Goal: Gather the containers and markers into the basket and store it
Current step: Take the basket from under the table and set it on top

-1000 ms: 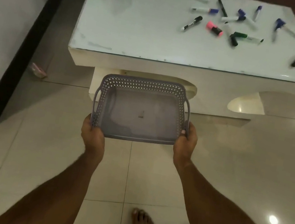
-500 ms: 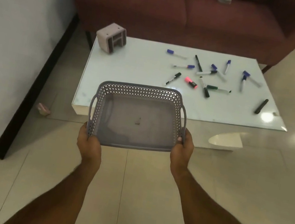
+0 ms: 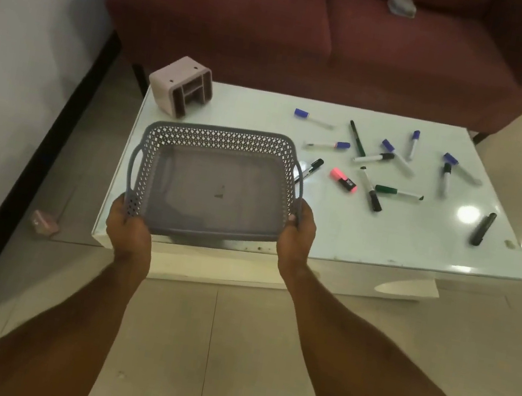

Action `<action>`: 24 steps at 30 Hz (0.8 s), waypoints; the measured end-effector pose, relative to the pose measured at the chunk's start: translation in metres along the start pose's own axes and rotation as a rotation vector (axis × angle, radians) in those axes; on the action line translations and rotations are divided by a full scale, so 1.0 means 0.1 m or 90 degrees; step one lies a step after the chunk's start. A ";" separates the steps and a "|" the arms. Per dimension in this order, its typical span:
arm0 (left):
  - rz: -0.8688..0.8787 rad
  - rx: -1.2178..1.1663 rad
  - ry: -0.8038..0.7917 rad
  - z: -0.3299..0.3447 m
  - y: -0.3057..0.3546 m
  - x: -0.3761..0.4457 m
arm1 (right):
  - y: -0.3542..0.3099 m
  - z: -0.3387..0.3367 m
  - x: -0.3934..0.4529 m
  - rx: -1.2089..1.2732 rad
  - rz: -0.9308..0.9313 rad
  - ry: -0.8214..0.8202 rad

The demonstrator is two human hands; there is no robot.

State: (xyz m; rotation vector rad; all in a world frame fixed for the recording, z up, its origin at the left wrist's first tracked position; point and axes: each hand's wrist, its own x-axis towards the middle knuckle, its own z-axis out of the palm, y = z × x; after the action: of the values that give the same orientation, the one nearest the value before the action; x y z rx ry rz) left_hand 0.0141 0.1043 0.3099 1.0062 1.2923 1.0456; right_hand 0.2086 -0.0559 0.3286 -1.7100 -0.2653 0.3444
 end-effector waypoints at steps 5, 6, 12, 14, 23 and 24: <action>-0.021 0.054 -0.015 0.17 -0.04 0.30 | 0.11 0.19 0.29 -0.026 0.014 0.013; -0.025 0.068 -0.019 0.19 -0.03 0.33 | 0.11 0.21 0.31 -0.036 0.020 0.020; 0.002 0.120 -0.071 0.21 -0.01 0.52 | 0.15 0.37 0.36 -0.060 0.059 0.059; -0.004 0.113 -0.090 0.22 0.03 0.56 | 0.13 0.41 0.35 -0.078 0.069 0.062; 0.102 0.326 -0.199 0.05 0.38 0.80 | -0.31 0.55 0.43 -0.503 -0.188 0.012; 0.146 0.375 -0.216 -0.01 0.43 0.90 | -0.41 0.67 0.44 -0.537 -0.210 -0.021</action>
State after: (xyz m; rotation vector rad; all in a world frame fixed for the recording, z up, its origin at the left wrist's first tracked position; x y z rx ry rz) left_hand 0.0122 0.2015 0.3301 1.7297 1.2403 0.6188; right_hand 0.2255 0.0284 0.3559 -2.4310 -0.7882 -0.0034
